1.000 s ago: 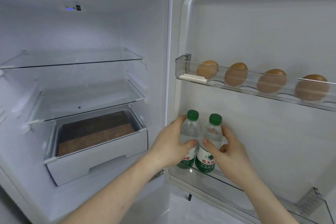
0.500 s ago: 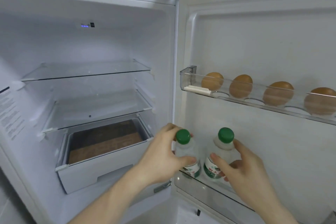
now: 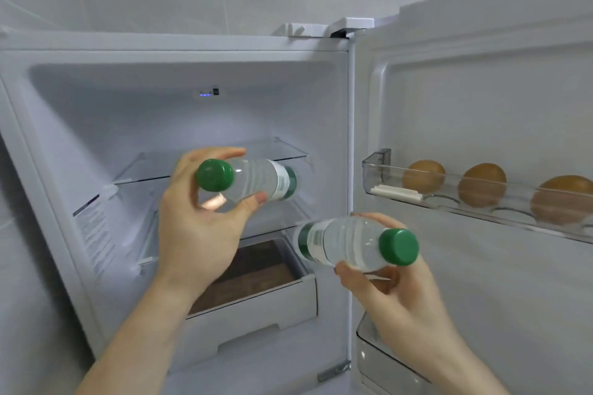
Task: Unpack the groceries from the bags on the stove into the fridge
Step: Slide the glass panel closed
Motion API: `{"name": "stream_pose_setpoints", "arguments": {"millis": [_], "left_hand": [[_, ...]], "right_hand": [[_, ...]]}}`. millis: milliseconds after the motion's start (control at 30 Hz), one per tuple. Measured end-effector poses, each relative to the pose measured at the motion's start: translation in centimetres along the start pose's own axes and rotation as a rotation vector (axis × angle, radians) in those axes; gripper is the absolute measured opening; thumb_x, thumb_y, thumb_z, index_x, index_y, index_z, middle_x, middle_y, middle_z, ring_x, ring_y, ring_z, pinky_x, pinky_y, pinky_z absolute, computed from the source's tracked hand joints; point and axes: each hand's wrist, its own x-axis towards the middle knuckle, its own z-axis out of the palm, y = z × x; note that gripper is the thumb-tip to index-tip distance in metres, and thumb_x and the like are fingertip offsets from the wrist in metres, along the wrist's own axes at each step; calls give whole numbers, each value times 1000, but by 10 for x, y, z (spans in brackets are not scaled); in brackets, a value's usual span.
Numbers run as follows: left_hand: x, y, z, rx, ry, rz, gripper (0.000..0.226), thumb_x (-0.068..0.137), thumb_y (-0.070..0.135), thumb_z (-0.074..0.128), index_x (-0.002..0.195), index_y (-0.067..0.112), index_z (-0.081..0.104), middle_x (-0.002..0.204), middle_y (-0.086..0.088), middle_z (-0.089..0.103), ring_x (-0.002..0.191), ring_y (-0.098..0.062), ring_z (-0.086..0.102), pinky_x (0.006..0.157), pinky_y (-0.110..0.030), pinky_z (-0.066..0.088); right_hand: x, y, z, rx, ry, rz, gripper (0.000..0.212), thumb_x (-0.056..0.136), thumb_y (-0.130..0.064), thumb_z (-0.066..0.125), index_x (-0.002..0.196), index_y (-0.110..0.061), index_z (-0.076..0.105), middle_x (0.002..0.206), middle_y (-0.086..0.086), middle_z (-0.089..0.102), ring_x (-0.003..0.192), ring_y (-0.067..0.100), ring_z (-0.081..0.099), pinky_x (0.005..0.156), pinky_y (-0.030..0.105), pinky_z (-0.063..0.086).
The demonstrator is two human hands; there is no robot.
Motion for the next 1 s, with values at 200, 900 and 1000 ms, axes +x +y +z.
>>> {"name": "stream_pose_setpoints", "arguments": {"millis": [200,900,1000], "left_hand": [[52,-59,15,123,58,190,53,69,-4,90,115,16,72,120,-2,57,114,-16,61,98,-27,53],[127,-166,44,453,-321,-139,67,69,32,93,123,26,53,122,2,57,109,-26,60,92,-40,52],[141,-166,49,514,-458,-173,74,69,34,92,130,25,51,126,-1,61,112,-27,60,90,-36,50]], "right_hand": [[64,8,43,14,50,-172,54,84,3,79,127,-19,53,109,-6,66,91,7,68,76,21,54],[249,79,123,-573,99,-174,64,89,-37,78,144,-26,48,150,1,39,133,23,41,109,35,45],[262,85,125,-604,153,-178,60,87,-33,81,140,-27,54,142,0,51,124,24,54,103,38,50]]}}
